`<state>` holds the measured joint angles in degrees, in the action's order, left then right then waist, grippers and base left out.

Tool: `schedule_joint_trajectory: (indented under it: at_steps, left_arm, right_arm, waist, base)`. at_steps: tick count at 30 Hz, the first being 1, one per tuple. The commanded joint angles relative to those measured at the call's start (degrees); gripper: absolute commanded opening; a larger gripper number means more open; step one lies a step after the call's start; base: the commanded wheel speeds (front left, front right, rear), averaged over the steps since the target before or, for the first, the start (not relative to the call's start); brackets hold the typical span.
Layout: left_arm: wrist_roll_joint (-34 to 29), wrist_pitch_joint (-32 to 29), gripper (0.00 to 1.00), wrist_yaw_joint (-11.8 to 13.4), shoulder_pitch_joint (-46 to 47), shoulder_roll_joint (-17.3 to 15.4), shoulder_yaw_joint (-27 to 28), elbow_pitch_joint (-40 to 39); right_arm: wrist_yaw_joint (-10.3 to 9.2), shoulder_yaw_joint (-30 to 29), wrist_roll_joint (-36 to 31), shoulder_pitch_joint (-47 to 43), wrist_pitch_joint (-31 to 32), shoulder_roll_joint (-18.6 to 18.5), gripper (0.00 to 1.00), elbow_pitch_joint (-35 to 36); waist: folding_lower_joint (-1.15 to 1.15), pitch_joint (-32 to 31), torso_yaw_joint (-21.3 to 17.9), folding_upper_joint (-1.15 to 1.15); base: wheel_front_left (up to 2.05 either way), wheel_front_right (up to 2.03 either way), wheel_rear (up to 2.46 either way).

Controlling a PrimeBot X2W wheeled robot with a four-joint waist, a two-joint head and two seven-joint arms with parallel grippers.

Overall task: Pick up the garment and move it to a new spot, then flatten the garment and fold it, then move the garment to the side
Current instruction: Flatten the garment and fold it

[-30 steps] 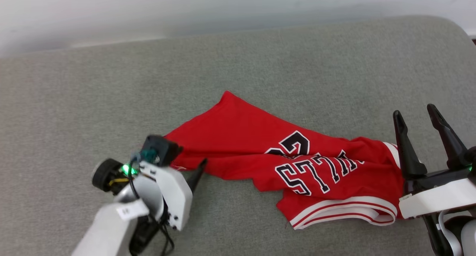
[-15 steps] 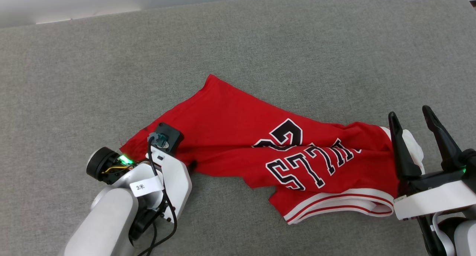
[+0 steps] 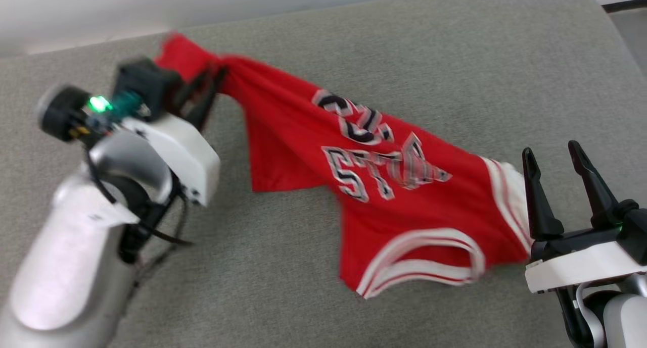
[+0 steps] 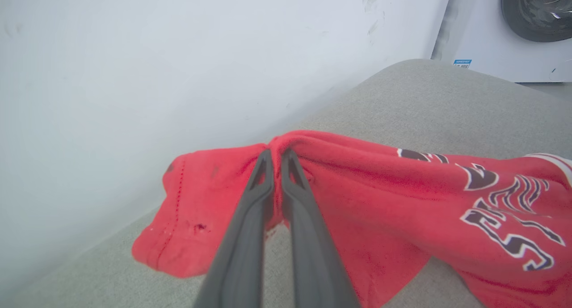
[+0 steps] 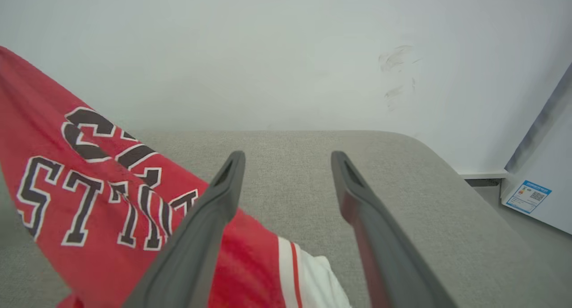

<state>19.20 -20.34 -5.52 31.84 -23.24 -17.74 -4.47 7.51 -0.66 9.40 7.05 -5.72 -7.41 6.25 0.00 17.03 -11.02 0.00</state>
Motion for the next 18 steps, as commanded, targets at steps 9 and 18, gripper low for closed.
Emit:
schedule_joint_trajectory:
  at_steps: [9, 18]
  left_arm:
    - [-2.3, -5.7, 0.00, -1.0, 15.4, -3.1, -1.8, -1.7]
    - [-3.0, -7.1, 0.00, -1.9, 28.2, -3.2, -11.2, 15.2]
  right_arm:
    - [-0.04, 1.0, 0.0, 1.8, -2.2, 2.0, 1.00, -2.0]
    - [-0.04, 3.8, 0.5, 4.3, -5.3, 3.5, 1.00, -5.9]
  waist:
    - [0.00, 2.8, -5.9, 0.00]
    - [0.00, 6.4, -11.1, 0.00]
  base:
    - [0.00, 0.00, 0.00]
    - [0.00, 0.00, 0.00]
